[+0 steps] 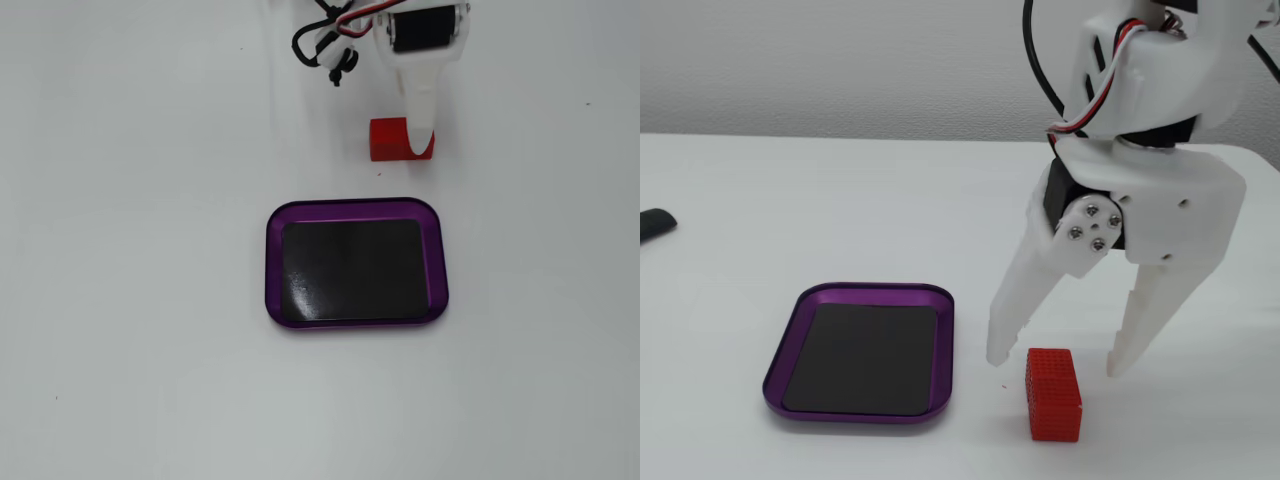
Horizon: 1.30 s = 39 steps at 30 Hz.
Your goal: Pick up the cube and place it in the box.
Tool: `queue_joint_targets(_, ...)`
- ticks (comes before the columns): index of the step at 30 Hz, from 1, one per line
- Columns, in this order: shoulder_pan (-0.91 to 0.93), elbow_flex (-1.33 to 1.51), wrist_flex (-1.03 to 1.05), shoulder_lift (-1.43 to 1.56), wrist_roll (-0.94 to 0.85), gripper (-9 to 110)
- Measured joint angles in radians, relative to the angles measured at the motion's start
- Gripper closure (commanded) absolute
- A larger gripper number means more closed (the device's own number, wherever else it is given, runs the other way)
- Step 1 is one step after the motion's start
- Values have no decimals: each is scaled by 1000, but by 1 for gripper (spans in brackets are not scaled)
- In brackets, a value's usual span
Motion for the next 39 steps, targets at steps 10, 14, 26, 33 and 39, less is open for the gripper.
queue_joint_targets(10,-21,55,-67,0,3,76)
queue_joint_targets(14,-17,81,-71,0,6,76)
queue_joint_targets(26,-14,104,-103,-54,29,76)
queue_joint_targets(33,-12,104,-104,-95,29,76)
queue_joint_targets(39,-12,103,-106,-95,29,85)
